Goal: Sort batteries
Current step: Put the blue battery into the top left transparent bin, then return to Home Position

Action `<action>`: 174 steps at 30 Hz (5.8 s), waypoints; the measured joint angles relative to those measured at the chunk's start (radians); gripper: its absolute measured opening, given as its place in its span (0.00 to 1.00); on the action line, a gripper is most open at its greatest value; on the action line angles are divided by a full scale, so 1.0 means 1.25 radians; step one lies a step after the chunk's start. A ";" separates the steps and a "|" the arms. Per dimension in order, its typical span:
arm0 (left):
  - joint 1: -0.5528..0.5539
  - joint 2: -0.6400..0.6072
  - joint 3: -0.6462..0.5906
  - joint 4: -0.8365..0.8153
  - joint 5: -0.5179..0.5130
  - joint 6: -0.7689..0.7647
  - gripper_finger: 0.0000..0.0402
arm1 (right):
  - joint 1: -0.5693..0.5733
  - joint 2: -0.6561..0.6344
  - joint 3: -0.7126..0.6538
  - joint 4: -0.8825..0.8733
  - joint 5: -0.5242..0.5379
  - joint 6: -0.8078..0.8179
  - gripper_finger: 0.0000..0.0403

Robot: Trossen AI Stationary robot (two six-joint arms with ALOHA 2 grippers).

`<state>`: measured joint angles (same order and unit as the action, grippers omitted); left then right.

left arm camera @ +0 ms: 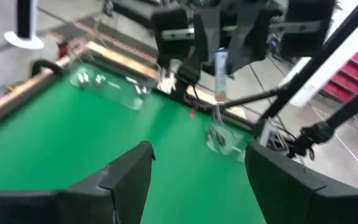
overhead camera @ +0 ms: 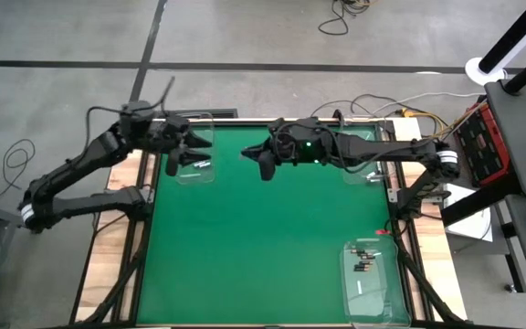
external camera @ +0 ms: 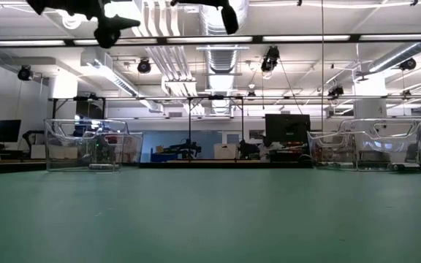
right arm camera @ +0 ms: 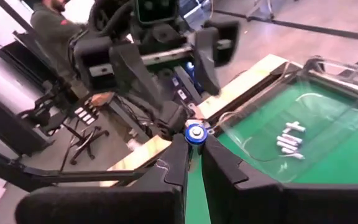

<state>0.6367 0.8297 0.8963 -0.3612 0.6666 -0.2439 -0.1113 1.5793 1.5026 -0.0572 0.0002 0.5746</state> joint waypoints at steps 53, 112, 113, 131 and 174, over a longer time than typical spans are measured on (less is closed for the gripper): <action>-0.122 0.212 0.005 0.256 -0.042 -0.080 0.03 | 0.000 0.070 0.068 -0.033 0.027 -0.011 0.16; 0.173 0.578 -0.020 -0.286 -0.589 0.671 0.02 | 0.091 -0.084 0.061 -0.501 0.272 0.004 0.51; 0.173 0.586 -0.020 -0.284 -0.573 0.672 0.02 | 0.091 -0.084 0.061 -0.501 0.272 0.004 0.51; 0.174 0.563 -0.022 -0.312 -0.524 0.655 0.28 | 0.093 -0.090 0.060 -0.502 0.209 0.031 0.53; -0.110 -0.256 -0.072 -0.034 -0.342 -0.055 0.45 | 0.094 -0.210 -0.238 0.051 0.111 -0.665 0.02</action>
<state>0.4995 0.5098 0.8065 -0.4037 0.2386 -0.3122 0.0063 1.3165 1.2055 0.0065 0.1385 -0.2561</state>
